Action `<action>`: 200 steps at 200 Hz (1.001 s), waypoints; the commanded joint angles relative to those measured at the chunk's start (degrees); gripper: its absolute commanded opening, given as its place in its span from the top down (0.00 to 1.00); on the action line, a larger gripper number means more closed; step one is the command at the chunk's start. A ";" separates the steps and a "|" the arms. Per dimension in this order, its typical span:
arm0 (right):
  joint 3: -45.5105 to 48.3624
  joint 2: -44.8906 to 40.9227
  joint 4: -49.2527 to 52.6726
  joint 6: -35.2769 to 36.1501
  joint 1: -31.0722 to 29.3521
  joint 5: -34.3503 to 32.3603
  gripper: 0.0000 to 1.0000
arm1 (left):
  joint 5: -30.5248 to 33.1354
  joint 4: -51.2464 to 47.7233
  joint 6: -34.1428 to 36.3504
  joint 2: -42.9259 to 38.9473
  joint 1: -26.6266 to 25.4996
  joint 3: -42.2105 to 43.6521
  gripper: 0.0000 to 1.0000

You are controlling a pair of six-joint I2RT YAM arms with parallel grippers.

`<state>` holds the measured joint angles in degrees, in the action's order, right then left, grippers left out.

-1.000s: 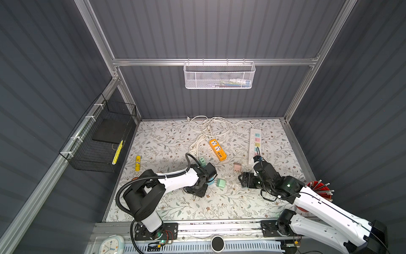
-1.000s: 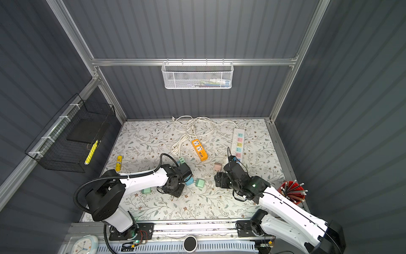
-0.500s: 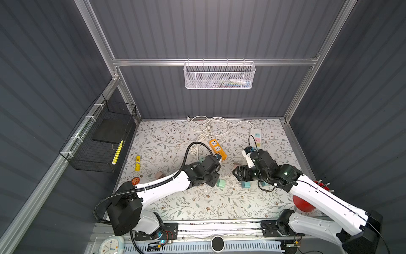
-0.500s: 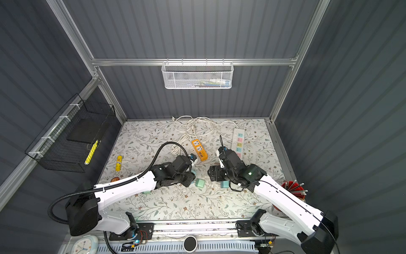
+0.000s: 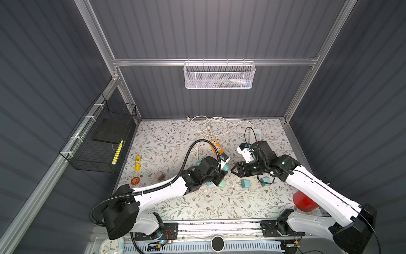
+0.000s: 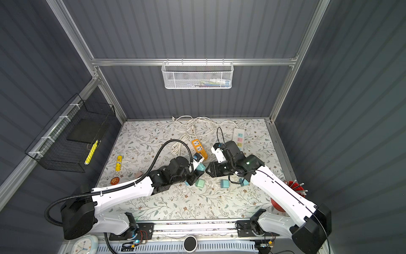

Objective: Insert the plug
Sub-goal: 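Grasp the teal adapter with the right gripper while the left gripper releases it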

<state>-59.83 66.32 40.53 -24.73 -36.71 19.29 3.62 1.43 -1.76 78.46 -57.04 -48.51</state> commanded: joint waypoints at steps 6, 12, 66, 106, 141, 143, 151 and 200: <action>-0.05 0.95 -2.08 1.31 0.54 6.18 0.47 | -3.42 3.36 2.87 -2.33 -0.30 0.70 0.75; 0.13 1.05 -2.84 1.07 0.65 6.87 0.46 | -3.53 3.11 2.93 -2.42 -0.28 0.66 0.75; 0.14 3.78 -6.80 -0.39 1.56 8.59 0.50 | -4.41 2.97 1.81 -2.42 -0.29 1.00 0.74; -0.37 6.21 -7.96 0.43 1.81 9.98 0.54 | -4.67 1.76 1.59 -2.52 -0.30 0.03 0.75; 0.06 7.67 -10.05 0.45 1.84 12.44 0.56 | -5.18 1.86 0.97 -3.31 -0.31 0.22 0.74; 0.06 7.68 -10.13 0.42 1.83 12.53 0.57 | -5.19 1.79 0.97 -3.35 -0.35 0.18 0.74; 0.31 7.77 -10.78 0.12 1.84 12.94 0.60 | -5.03 1.77 1.03 -3.40 -0.30 0.17 0.74; 0.97 7.85 -10.90 1.37 1.80 13.37 0.73 | -4.22 0.34 0.80 -3.48 -0.35 -0.72 0.73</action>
<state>-59.55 74.11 30.83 -24.40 -34.74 30.48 -0.27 2.22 -0.62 76.07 -57.08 -48.03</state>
